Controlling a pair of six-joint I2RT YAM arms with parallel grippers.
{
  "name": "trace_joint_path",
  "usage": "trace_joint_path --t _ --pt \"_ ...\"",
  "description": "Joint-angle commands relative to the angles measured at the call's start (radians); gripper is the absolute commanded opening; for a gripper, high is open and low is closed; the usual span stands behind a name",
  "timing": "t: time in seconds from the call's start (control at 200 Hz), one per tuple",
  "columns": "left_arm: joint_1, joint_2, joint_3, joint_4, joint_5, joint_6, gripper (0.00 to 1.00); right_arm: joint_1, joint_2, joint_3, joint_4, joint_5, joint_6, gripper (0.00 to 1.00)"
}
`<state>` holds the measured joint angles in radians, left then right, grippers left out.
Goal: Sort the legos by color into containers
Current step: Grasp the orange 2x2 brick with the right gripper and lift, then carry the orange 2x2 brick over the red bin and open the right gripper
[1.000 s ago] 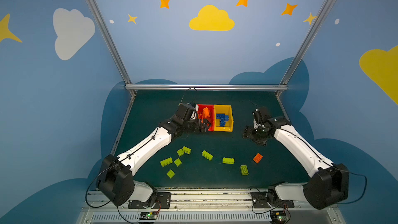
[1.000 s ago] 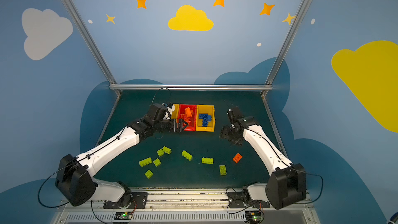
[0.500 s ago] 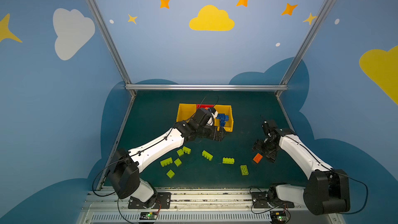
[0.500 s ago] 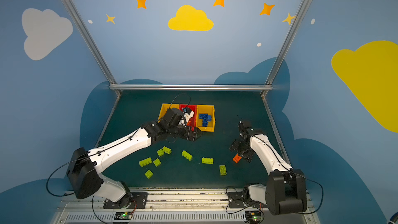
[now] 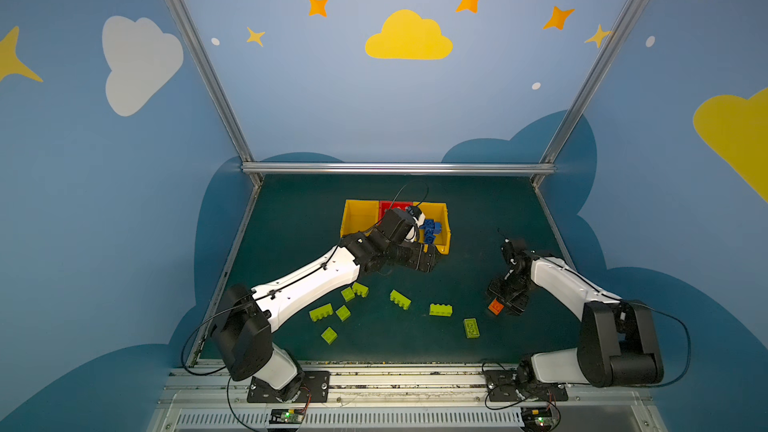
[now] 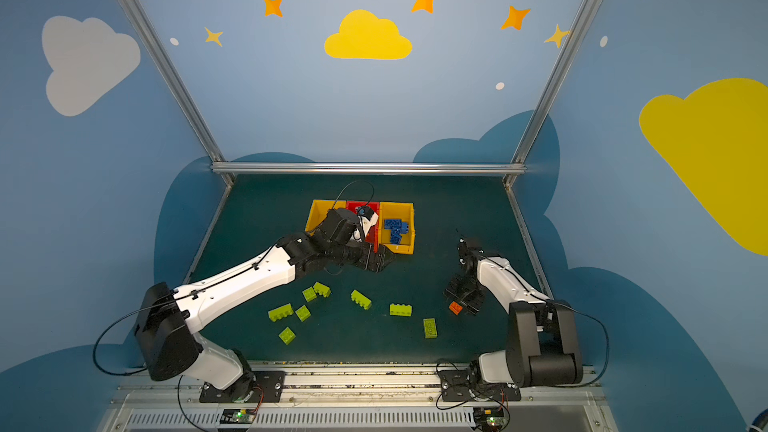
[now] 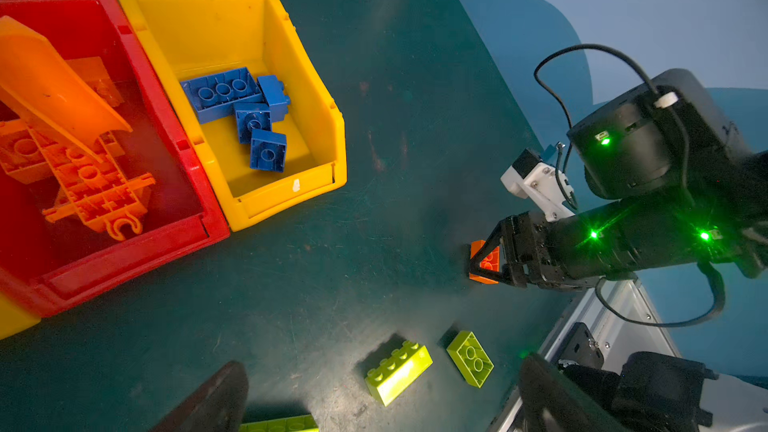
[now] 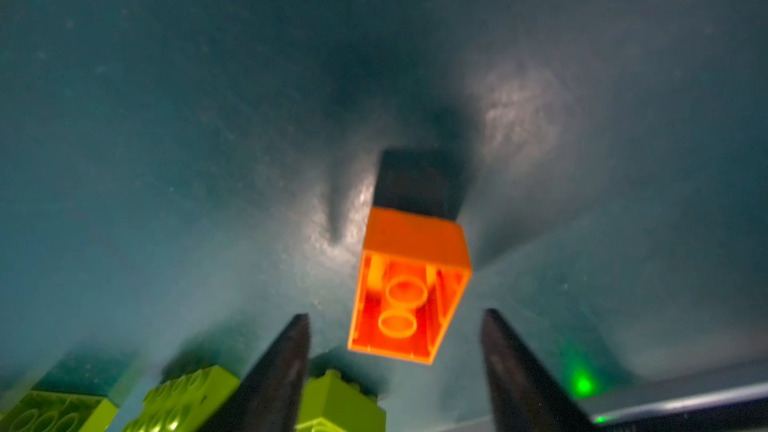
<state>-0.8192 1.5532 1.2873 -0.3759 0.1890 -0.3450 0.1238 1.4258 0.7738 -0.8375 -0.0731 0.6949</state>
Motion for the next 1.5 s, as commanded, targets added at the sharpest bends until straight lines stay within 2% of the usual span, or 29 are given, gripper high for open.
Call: trace_joint_path --t 0.0,0.065,0.195,0.425,0.611,0.781,1.041,1.241,1.376,1.497 --pt "-0.005 0.02 0.04 -0.029 -0.017 0.021 1.0 -0.011 0.038 -0.001 0.034 -0.007 -0.017 0.47" --pt "-0.005 0.027 0.048 -0.034 -0.027 0.022 1.0 -0.011 0.06 0.002 0.036 0.002 -0.033 0.38" --pt "-0.005 0.016 0.046 -0.022 -0.076 0.023 1.0 -0.011 0.08 0.02 0.03 0.022 -0.059 0.28" --pt "-0.001 0.01 0.052 -0.032 -0.175 0.037 1.0 0.014 0.087 0.172 -0.019 -0.038 -0.097 0.23" --pt "0.007 -0.005 0.051 -0.059 -0.289 0.035 1.0 0.086 0.167 0.409 -0.062 -0.122 -0.127 0.23" --pt "0.042 -0.047 0.022 -0.069 -0.396 0.028 1.0 0.189 0.304 0.671 -0.073 -0.207 -0.155 0.23" --pt "0.158 -0.172 -0.082 -0.086 -0.416 -0.033 1.0 0.325 0.622 1.138 -0.133 -0.323 -0.193 0.24" --pt "0.238 -0.277 -0.139 -0.114 -0.427 -0.044 1.0 0.377 0.86 1.465 -0.214 -0.383 -0.194 0.24" --pt "0.281 -0.321 -0.157 -0.142 -0.428 -0.045 1.0 0.397 0.96 1.591 -0.217 -0.415 -0.171 0.25" --pt "0.306 -0.346 -0.166 -0.164 -0.428 -0.039 1.0 0.402 1.014 1.638 -0.213 -0.424 -0.148 0.28"
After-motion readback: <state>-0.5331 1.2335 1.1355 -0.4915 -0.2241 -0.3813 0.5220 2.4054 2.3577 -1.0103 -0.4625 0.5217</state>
